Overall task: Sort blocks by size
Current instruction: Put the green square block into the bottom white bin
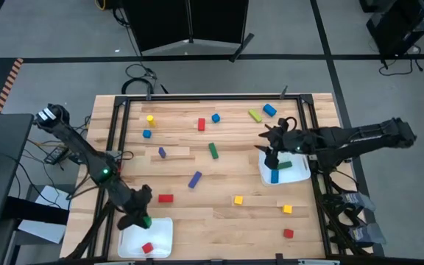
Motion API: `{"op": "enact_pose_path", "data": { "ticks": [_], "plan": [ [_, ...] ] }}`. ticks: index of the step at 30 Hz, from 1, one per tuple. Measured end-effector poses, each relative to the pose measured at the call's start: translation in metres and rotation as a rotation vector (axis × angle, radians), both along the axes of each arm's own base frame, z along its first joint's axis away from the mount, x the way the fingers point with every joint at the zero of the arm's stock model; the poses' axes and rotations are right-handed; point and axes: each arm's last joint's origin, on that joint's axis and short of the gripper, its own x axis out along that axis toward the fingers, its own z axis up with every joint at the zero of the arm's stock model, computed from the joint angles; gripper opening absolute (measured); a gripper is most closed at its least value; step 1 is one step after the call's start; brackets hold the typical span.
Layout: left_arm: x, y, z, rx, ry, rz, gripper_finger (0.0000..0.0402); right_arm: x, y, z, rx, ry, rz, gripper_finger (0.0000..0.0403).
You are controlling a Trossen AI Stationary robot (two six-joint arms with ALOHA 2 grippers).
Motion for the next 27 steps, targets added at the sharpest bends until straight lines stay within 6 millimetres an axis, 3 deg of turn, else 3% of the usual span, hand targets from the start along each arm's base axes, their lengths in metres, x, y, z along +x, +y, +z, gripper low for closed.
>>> {"op": "enact_pose_path", "data": {
  "ticks": [5, 10, 13, 17, 22, 27],
  "plan": [
    [0.002, -0.013, -0.002, -0.059, 0.052, -0.026, 0.0135, 0.002, -0.009, 0.003, -0.078, -0.004, -0.005, 0.0211],
    [0.002, -0.032, 0.014, -0.186, -0.065, -0.067, 0.0135, 0.009, -0.019, 0.017, -0.234, -0.098, 0.029, 0.0202],
    [0.003, -0.036, 0.023, -0.249, -0.138, -0.030, 0.0135, 0.015, -0.022, 0.031, -0.332, -0.204, 0.149, 0.0197],
    [0.004, -0.035, 0.023, -0.350, -0.001, 0.051, 0.0135, 0.020, -0.028, 0.038, -0.456, -0.292, 0.313, 0.0193],
    [0.002, -0.034, 0.017, -0.410, 0.194, 0.146, 0.0135, 0.026, -0.051, 0.021, -0.565, -0.245, 0.331, 0.0187],
    [-0.001, -0.032, 0.006, -0.403, 0.385, 0.225, 0.0135, 0.033, -0.082, 0.004, -0.532, -0.230, 0.324, 0.0179]
  ]
}}
